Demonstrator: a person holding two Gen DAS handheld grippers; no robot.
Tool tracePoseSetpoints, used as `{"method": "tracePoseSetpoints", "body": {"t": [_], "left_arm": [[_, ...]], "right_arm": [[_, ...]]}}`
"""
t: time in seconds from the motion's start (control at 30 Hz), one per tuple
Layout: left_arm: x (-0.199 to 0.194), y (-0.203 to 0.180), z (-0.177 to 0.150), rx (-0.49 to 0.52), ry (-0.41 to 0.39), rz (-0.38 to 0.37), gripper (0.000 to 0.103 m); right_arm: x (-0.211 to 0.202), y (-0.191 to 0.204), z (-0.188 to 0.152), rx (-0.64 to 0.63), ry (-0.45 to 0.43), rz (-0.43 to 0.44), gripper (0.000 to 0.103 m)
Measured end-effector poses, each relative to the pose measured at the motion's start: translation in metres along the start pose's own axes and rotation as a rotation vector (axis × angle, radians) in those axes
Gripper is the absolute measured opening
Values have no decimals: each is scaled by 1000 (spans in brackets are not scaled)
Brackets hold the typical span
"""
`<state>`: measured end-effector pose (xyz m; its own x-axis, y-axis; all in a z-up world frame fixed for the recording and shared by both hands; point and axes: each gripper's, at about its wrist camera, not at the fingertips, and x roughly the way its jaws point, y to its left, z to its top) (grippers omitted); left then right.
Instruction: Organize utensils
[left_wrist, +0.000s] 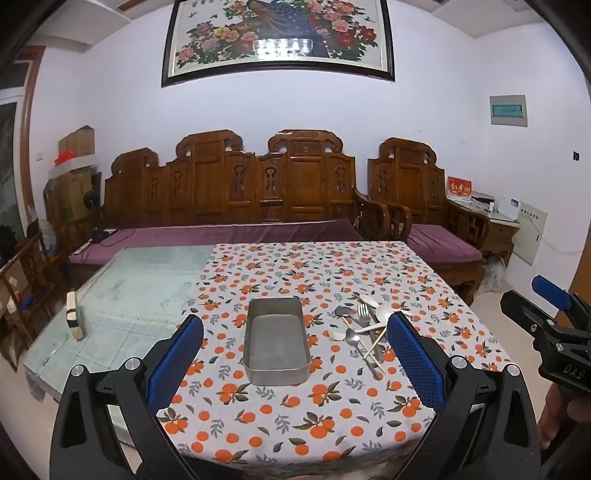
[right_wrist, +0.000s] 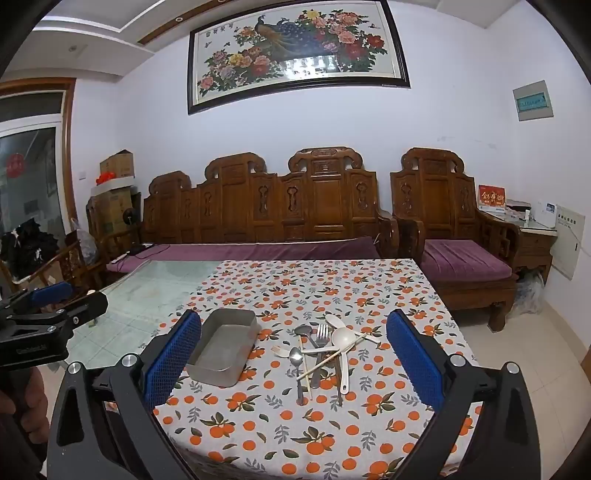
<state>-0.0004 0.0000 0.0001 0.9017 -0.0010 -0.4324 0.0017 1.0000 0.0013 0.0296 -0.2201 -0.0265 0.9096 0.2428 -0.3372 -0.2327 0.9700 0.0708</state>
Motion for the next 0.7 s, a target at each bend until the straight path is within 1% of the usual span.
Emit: {"method": "tracePoseSetpoints", "body": {"t": [0.07,0.23,0.43,0.53,0.7], "left_arm": [[0,0,0,0,1,-1,96],[1,0,0,0,2,0,96],[-2,-5,11,1,-2,-2,96],[-10,-5,8,4,-15,-7,96],[-11,-4,9,1,-16,-10,96]], "right_arm": [[-1,0,0,6,-14,2,100],[-1,0,0,4,-11,2,100],[-1,0,1,6,-12,2,100],[-1,0,1,4,-12,1,100],[-2,0,1,5,-12,1,100]]}}
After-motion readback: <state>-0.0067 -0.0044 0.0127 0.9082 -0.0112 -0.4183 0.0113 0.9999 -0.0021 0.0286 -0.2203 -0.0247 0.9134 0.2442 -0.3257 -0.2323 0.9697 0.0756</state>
